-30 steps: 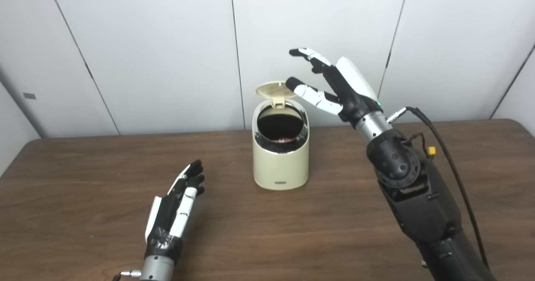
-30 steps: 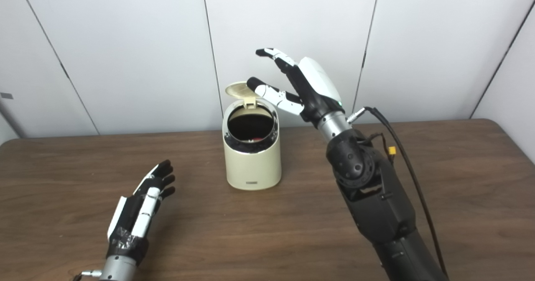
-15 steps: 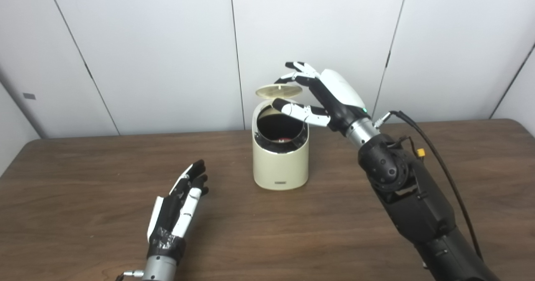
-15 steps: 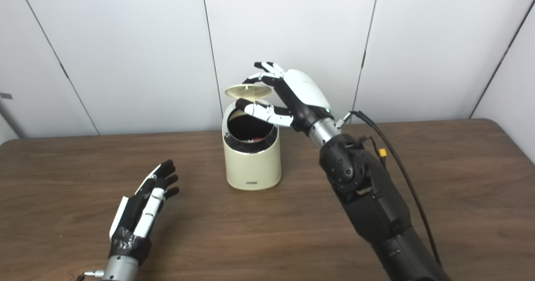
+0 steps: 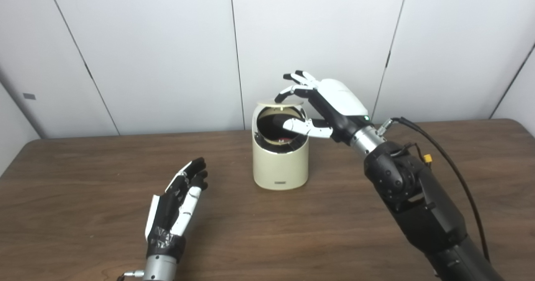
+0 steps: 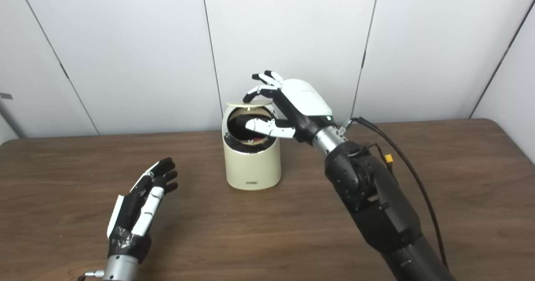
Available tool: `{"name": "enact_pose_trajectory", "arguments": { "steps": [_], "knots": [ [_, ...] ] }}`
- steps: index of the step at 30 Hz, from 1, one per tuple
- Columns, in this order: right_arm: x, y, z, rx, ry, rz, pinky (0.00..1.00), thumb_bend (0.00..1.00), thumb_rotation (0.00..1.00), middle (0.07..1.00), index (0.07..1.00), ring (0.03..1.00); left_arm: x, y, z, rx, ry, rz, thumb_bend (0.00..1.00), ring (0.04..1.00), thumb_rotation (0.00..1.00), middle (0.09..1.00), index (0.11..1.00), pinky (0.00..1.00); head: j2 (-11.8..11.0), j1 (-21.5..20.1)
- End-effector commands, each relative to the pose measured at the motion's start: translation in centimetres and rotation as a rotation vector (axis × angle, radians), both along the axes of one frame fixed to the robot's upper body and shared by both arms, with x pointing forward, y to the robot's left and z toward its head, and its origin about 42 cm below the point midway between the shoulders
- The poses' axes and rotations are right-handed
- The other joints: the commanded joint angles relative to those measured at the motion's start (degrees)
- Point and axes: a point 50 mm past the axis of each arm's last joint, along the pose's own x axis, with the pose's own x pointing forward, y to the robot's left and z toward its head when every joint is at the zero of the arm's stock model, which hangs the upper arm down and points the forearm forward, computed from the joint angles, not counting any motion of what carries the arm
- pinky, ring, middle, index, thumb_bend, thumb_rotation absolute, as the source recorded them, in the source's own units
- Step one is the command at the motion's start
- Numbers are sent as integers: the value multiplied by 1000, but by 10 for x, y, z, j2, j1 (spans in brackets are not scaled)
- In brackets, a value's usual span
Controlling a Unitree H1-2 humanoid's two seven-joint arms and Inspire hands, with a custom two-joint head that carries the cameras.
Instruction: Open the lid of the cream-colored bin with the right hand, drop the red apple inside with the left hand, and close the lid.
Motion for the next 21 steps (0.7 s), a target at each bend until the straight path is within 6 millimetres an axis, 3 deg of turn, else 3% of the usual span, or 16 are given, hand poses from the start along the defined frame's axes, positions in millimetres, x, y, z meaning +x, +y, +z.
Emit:
{"name": "enact_pose_trajectory", "arguments": {
  "steps": [1, 8, 10, 21],
  "knots": [
    [-4, -2, 21, -8, -65, 7, 938, 490, 935, 934, 695, 994, 5, -3, 19, -3, -96, -4, 524, 861, 648, 868, 855, 827, 1, -1],
    [-14, -10, 7, -63, -71, 4, 906, 455, 866, 922, 695, 978, 4, -4, 21, -17, -103, -5, 513, 854, 624, 860, 847, 818, 5, 1],
    [-14, -10, 2, -66, -53, 6, 946, 464, 890, 926, 698, 982, 4, -5, 22, -21, -104, -6, 512, 852, 615, 858, 843, 817, 5, 1],
    [-14, 2, -20, -124, -16, 36, 969, 485, 886, 935, 693, 986, 5, -7, 24, -24, -99, -4, 518, 843, 585, 851, 830, 810, 9, 2]
  ]
}}
